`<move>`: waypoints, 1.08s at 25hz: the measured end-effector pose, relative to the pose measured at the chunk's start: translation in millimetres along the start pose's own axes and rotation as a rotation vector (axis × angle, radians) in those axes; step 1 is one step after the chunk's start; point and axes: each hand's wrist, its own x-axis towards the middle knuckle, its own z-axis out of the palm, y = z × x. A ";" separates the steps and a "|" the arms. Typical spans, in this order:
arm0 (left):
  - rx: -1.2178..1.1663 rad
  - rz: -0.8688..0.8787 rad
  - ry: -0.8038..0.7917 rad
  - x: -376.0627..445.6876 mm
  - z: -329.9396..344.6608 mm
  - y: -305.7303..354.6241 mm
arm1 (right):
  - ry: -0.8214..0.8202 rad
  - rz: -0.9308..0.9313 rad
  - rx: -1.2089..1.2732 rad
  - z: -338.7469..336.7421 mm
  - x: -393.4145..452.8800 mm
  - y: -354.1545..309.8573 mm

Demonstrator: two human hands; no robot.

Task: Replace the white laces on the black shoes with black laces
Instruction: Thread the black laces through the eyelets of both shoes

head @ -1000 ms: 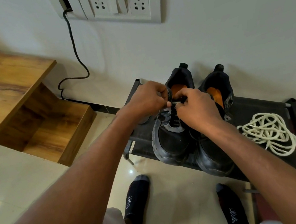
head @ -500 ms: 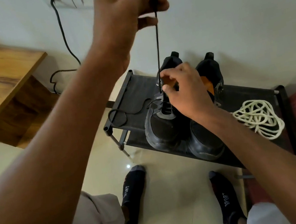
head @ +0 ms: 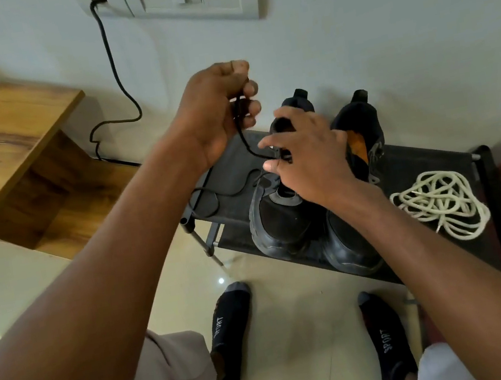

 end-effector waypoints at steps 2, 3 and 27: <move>-0.298 -0.058 -0.065 3.1 0.8 4.1 | -0.039 -0.016 -0.012 10.6 0.2 -0.1; -0.344 -0.061 -0.064 5.3 0.7 3.4 | -0.014 -0.017 -0.003 12.8 1.7 -0.5; 0.329 -0.201 -0.496 3.6 -5.8 -18.7 | 0.498 0.074 0.907 -34.2 17.5 -12.1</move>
